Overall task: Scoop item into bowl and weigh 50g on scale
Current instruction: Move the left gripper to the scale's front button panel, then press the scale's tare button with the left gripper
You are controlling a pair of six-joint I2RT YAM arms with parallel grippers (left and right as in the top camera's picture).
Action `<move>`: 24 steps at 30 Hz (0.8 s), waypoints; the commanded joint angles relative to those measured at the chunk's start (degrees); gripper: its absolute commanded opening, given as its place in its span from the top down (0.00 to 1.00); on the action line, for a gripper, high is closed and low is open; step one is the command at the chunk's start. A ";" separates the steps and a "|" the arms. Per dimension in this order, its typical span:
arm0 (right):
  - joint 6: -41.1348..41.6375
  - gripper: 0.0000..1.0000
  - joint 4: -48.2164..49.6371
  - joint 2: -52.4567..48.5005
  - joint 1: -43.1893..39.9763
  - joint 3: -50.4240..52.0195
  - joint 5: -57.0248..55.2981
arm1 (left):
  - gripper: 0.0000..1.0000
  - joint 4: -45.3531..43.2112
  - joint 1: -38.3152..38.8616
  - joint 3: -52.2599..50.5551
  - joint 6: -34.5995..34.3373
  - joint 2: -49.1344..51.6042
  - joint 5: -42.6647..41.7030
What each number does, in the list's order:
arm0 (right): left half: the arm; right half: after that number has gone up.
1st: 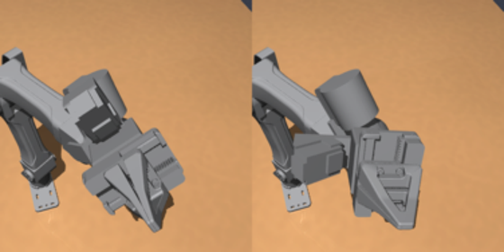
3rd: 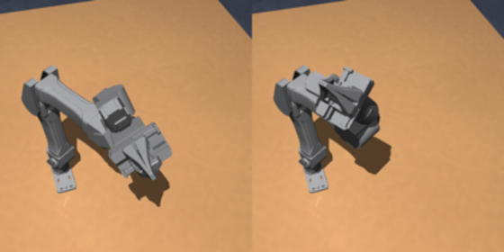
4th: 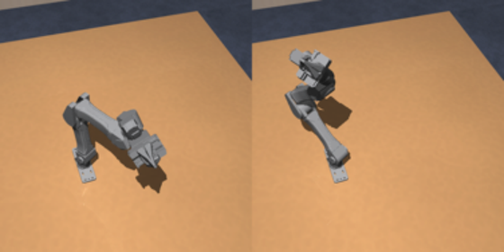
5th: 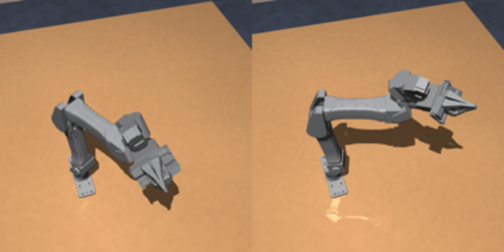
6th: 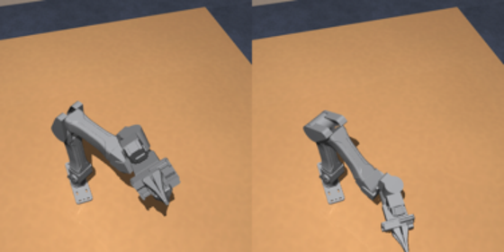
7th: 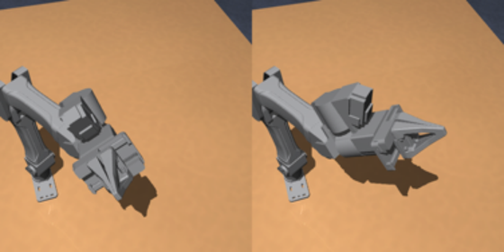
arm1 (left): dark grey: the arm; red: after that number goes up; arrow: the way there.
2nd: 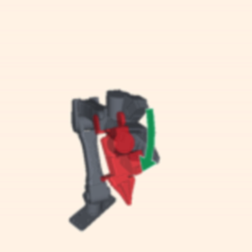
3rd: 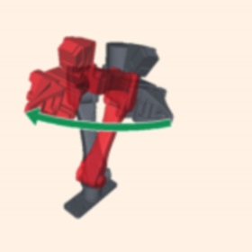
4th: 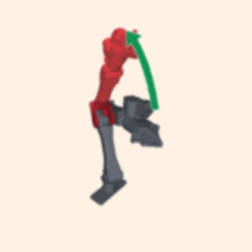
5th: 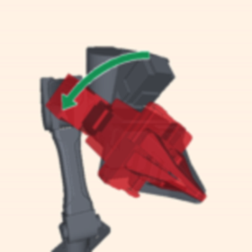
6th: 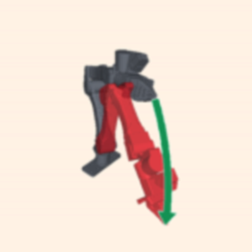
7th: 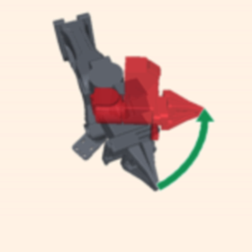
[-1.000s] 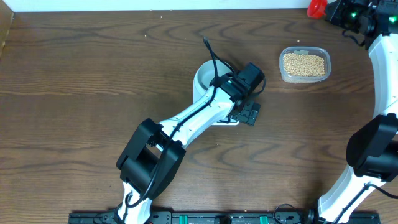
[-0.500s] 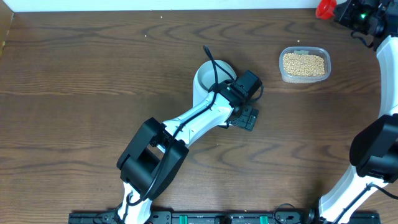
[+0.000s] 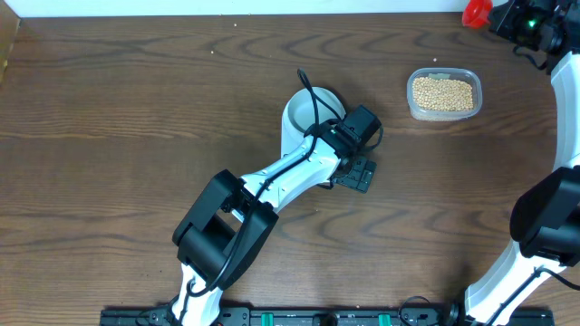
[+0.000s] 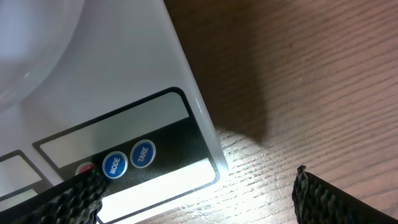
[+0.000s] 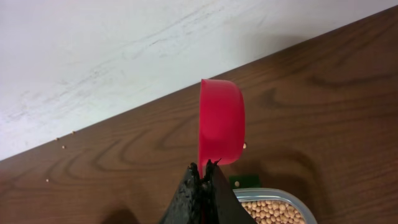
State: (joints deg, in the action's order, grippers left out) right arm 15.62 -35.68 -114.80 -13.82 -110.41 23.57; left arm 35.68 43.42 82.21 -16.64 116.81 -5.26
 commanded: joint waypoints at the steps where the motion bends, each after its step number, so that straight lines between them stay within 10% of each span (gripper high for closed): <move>1: -1.14 0.99 -0.11 0.04 -0.24 -1.11 0.57 | 0.02 -0.46 0.04 -0.81 0.55 1.20 0.00; 24: -1.14 0.99 -0.15 0.04 -0.24 -1.11 0.57 | 0.02 -0.68 -0.09 -1.14 0.55 2.05 2.64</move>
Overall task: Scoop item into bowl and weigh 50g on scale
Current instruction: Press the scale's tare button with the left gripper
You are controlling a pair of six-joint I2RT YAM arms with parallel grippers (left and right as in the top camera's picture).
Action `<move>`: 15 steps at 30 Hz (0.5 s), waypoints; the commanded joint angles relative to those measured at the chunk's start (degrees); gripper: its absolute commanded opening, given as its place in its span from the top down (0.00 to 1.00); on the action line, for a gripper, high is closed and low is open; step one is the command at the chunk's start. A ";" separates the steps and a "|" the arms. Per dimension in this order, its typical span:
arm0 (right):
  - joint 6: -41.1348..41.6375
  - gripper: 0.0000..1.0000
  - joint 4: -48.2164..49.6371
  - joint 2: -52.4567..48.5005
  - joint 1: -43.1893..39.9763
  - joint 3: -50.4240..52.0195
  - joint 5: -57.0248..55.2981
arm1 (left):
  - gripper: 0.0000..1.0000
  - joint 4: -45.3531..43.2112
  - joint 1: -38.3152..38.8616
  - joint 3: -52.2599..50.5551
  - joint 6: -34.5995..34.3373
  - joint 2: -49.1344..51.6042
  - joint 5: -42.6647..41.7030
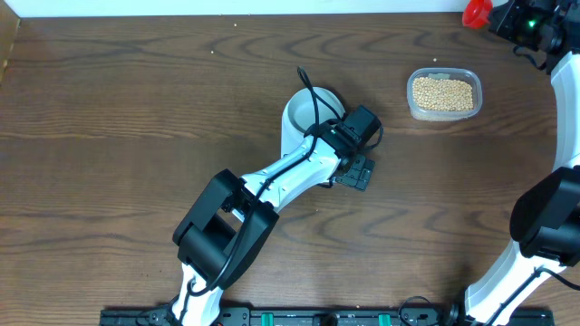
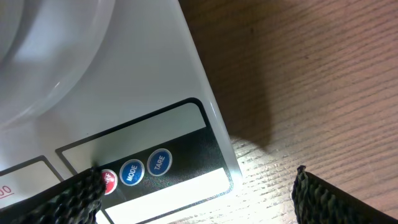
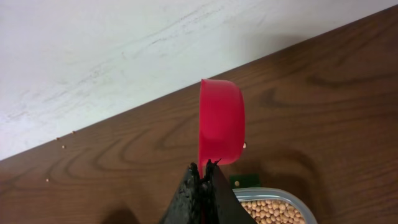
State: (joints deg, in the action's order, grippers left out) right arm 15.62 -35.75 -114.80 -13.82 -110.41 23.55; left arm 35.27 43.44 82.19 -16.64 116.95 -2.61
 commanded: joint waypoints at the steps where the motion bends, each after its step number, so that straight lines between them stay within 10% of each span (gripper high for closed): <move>1: -1.14 0.99 -0.13 0.04 -0.22 -1.11 0.59 | 0.02 -0.26 0.00 -1.11 0.57 2.36 -0.39; 15: -1.60 0.99 -0.55 0.04 -0.24 -1.11 0.59 | 0.02 -1.68 0.22 -1.14 0.57 2.97 -3.39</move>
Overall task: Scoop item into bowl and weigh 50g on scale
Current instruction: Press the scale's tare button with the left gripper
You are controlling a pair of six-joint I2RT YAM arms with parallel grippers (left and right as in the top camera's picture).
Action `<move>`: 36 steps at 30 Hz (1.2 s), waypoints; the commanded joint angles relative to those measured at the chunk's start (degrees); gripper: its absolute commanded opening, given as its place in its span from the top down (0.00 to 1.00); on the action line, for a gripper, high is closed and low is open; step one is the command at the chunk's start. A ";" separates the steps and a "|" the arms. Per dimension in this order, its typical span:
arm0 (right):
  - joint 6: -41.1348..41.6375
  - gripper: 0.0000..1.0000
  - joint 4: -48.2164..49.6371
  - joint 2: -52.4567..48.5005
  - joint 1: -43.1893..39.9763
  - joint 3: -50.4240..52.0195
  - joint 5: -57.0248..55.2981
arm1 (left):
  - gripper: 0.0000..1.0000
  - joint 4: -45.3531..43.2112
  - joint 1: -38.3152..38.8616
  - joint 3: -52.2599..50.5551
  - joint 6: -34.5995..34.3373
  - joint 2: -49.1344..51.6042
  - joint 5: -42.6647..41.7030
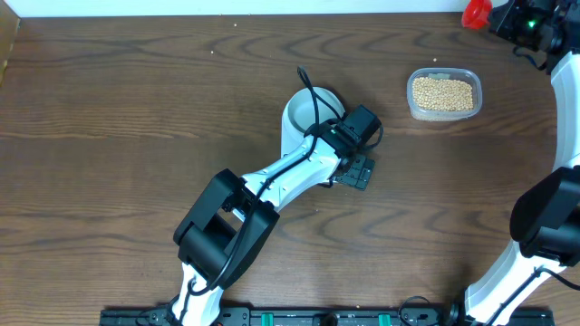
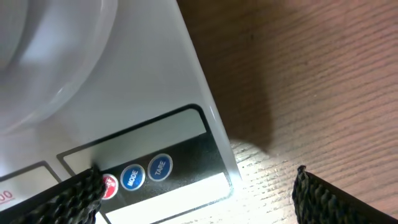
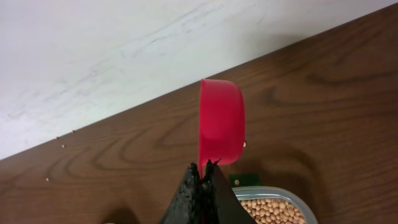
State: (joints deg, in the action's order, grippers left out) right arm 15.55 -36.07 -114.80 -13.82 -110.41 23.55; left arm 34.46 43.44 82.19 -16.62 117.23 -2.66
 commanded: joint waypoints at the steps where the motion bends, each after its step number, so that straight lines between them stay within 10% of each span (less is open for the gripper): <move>1: -1.53 0.99 -0.35 0.04 -0.24 -1.11 0.57 | 0.02 -1.20 0.37 -1.27 0.55 2.69 -3.34; 36: -1.51 0.99 -1.03 0.04 -0.48 -1.11 1.03 | 0.02 0.96 0.98 -1.51 0.28 2.69 2.54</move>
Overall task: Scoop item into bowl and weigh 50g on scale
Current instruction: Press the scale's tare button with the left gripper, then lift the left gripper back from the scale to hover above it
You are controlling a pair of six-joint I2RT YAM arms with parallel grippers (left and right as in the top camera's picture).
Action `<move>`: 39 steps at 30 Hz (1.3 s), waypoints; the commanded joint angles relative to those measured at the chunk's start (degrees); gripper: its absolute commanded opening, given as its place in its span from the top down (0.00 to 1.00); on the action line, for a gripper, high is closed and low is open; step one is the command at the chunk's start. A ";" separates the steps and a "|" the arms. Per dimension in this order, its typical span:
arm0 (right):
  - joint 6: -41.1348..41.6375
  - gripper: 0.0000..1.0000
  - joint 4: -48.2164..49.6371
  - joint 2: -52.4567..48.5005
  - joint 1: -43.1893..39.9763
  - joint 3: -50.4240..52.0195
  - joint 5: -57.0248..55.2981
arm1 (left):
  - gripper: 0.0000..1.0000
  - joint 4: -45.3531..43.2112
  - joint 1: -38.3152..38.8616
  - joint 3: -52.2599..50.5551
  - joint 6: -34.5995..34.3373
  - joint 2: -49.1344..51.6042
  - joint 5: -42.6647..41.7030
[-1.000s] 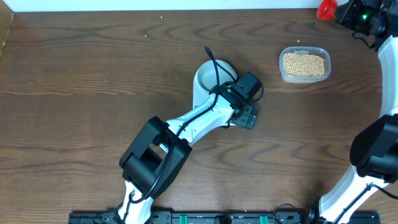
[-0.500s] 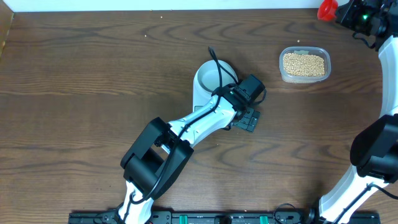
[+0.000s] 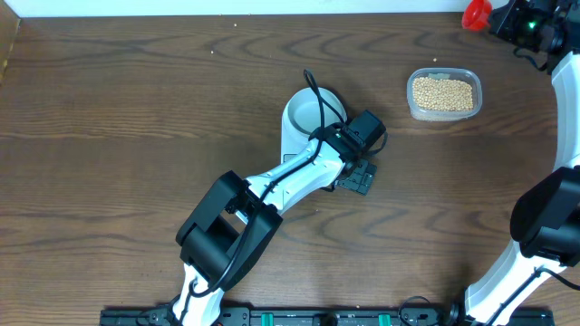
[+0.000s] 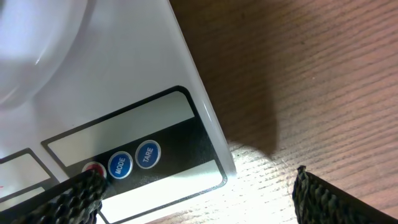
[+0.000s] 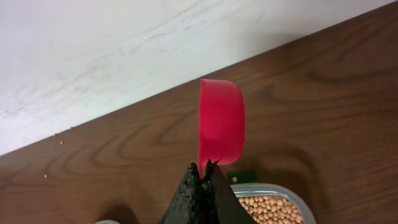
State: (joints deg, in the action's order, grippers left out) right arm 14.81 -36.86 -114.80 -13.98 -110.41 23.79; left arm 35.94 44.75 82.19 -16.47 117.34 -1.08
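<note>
A white scale (image 4: 124, 81) fills the left wrist view, with its MODE button (image 4: 119, 165), TARE button (image 4: 147, 154) and a red button (image 4: 93, 169). My left gripper (image 4: 199, 199) hangs open over the scale's front corner, its left finger (image 4: 74, 199) next to the red button. The white bowl (image 3: 306, 113) stands on the scale. My right gripper (image 5: 204, 171) is shut on the handle of the red scoop (image 5: 221, 121), held on edge at the table's far right corner, behind the tub of beans (image 3: 442, 93).
My left arm (image 3: 290, 177) lies across the table's middle and covers most of the scale from above. A white wall (image 5: 124, 50) borders the table's back edge. A few stray beans lie on the wood there.
My left gripper has shifted slightly to the right over the scale's panel, and the buttons sit a little further left in its view. The right gripper with the scoop has barely moved.
First my left finger covered most of the red button. Then the finger sat beside that button and red digits showed at the display's edge, and this held. The right gripper kept the scoop shut in its fingers by the back wall throughout.
</note>
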 commanded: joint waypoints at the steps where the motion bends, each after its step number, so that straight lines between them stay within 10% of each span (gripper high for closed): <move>1: -0.76 0.99 -0.26 0.04 -0.35 -1.11 0.79 | 0.02 -0.87 -0.33 -1.51 0.13 2.58 0.96; 28: -0.76 0.99 -0.70 0.04 -0.33 -1.11 0.83 | 0.02 -0.44 -0.31 -1.38 0.15 2.38 3.02; 39: -0.76 0.99 -0.68 0.04 -0.35 -1.11 2.12 | 0.02 -5.46 -0.26 1.49 1.86 -13.86 3.06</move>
State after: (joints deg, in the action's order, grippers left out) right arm 14.81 -37.54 -114.80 -13.98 -110.41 24.38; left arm 31.35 44.69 82.17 -15.38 109.30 1.65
